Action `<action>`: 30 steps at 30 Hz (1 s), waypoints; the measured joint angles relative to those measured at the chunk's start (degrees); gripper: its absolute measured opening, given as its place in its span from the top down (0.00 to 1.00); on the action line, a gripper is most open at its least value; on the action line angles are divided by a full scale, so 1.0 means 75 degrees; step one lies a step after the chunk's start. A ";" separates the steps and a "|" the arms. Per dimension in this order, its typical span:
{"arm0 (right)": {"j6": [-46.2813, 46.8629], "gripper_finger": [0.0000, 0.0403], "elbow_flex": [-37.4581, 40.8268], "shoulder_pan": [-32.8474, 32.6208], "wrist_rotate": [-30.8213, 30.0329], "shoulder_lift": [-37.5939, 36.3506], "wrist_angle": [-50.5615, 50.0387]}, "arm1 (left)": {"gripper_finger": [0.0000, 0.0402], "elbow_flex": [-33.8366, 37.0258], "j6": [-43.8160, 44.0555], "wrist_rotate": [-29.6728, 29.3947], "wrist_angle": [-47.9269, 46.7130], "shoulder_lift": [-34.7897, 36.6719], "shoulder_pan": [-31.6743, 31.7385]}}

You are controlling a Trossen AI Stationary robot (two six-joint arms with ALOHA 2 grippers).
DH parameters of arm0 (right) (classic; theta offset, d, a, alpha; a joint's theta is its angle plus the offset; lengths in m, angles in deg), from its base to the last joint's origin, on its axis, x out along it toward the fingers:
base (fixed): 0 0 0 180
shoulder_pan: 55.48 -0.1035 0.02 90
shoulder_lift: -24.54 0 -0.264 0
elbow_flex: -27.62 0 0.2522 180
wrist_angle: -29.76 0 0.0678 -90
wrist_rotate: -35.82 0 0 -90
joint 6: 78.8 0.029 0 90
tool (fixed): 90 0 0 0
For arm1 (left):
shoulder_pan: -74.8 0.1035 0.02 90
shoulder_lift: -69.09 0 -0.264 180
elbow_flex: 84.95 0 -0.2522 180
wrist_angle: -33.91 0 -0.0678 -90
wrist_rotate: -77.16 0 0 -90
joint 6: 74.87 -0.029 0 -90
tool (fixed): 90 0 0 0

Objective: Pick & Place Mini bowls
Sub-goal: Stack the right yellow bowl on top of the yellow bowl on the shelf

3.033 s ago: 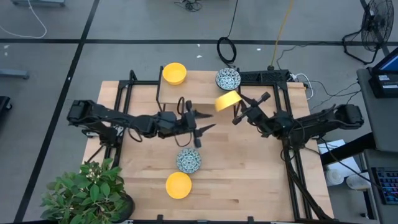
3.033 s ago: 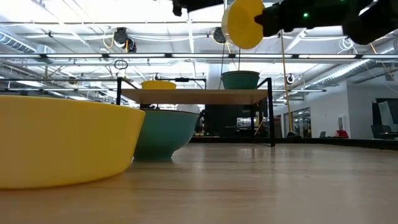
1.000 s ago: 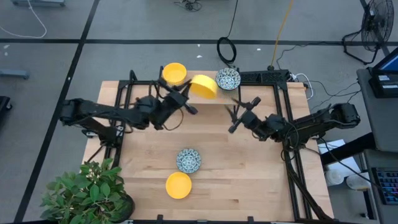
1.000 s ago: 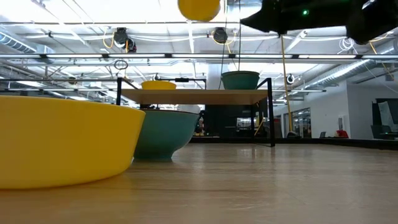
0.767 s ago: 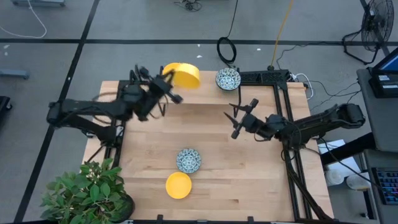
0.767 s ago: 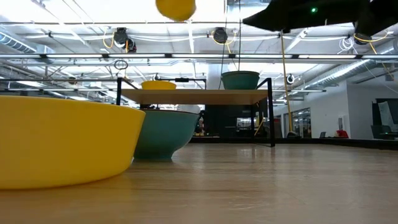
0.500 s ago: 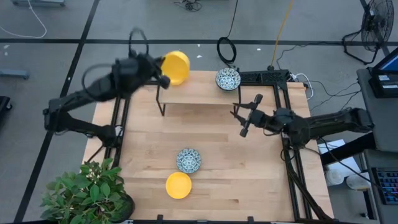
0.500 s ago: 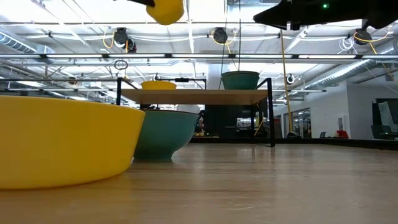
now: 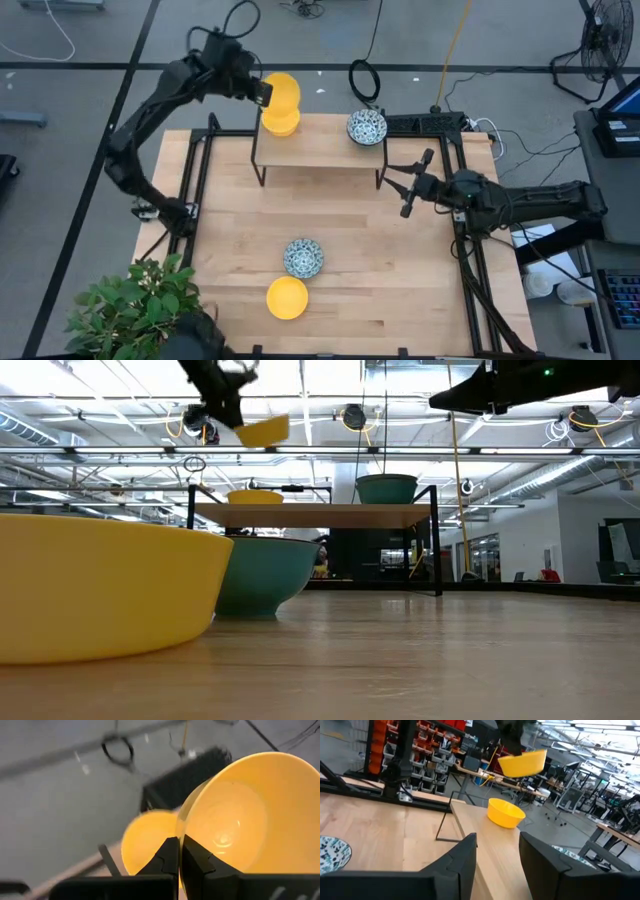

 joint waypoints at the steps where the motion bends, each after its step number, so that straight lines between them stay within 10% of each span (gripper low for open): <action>1: 0.0009 0.67 0.0000 0.0000 0.0001 0.0000 -0.0028 | 0.99 0.0000 0.0112 0.0287 -0.0092 -0.0186 0.0200; 15: 0.0214 0.68 0.0000 0.0000 0.0001 0.0015 -0.0215 | 0.99 0.0000 0.0693 0.1131 -0.0312 -0.1670 0.0885; 30: 0.0403 0.68 0.0000 0.0000 -0.0002 0.0015 -0.0253 | 0.96 0.0050 0.0748 0.0184 -0.1600 -0.1741 0.0789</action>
